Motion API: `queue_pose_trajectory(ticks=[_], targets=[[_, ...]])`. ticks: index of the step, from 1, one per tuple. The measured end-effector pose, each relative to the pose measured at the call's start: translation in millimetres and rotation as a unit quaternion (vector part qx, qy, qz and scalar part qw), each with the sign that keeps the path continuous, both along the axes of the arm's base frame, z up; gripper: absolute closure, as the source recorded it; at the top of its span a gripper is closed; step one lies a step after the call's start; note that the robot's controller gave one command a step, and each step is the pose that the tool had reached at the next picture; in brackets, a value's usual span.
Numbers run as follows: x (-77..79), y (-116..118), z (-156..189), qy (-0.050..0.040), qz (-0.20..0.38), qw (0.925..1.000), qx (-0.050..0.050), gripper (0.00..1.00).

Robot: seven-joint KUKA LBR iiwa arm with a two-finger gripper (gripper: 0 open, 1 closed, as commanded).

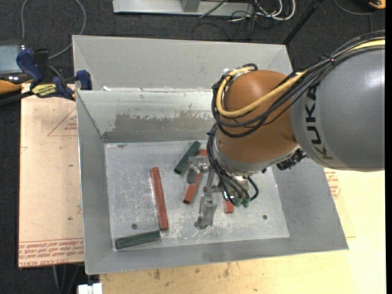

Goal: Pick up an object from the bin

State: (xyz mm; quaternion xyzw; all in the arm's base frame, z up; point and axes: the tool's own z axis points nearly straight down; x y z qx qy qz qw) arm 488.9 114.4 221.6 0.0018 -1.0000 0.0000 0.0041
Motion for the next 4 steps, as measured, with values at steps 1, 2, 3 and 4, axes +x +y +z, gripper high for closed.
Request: queue_pose_trajectory(ticks=[1,2,3,4], targets=[[-6.7,-0.7,-153.5,-0.0078,-0.064,0.9979,0.001,0.0],[-6.0,33.1,-149.7,-0.0112,-0.038,0.9992,0.002,0.0],[11.3,81.6,-151.4,-0.0059,0.0,1.0,0.002,0.0],[57.5,67.7,-151.3,-0.006,0.108,0.9941,0.001,0.0]])
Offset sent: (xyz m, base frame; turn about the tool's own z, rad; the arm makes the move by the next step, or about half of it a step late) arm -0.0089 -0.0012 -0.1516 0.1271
